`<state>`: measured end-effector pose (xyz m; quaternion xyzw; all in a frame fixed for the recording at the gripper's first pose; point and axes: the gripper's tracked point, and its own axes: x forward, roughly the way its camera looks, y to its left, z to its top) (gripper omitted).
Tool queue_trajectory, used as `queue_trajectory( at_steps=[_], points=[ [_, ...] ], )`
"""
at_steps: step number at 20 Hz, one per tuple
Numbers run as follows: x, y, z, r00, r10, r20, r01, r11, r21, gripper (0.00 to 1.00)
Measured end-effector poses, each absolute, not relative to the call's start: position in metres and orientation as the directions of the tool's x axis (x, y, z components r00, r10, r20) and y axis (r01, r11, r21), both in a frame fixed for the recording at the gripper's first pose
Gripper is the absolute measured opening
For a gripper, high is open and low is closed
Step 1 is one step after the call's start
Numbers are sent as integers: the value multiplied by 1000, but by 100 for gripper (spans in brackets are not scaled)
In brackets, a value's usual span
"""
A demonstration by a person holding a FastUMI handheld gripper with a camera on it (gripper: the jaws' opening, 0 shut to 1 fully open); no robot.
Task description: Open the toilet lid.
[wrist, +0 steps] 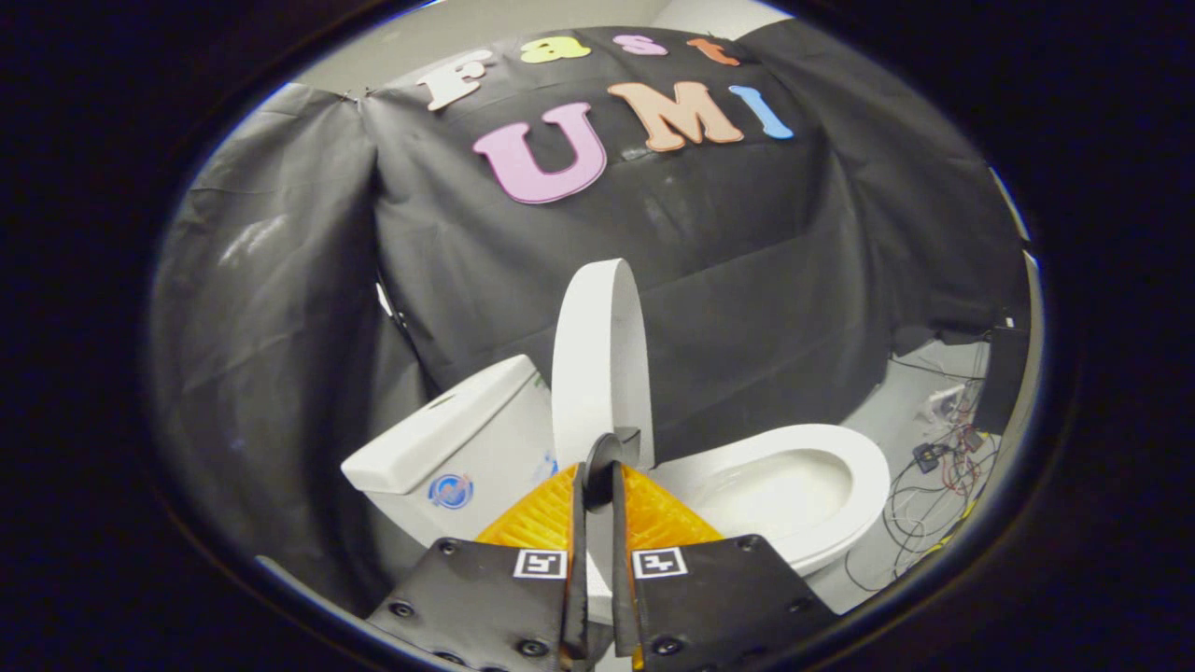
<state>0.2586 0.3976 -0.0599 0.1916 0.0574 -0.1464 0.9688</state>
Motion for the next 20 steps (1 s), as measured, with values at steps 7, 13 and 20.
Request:
queue_trajectory(
  at_steps=[7, 13, 20],
  points=[
    [285, 442, -54, 974, -167, -154, 204, 941, 271, 11],
    [300, 470, -58, 984, -97, -148, 132, 958, 254, 11],
    [311, 488, -61, 986, -64, -152, 98, 970, 222, 11]
  ],
)
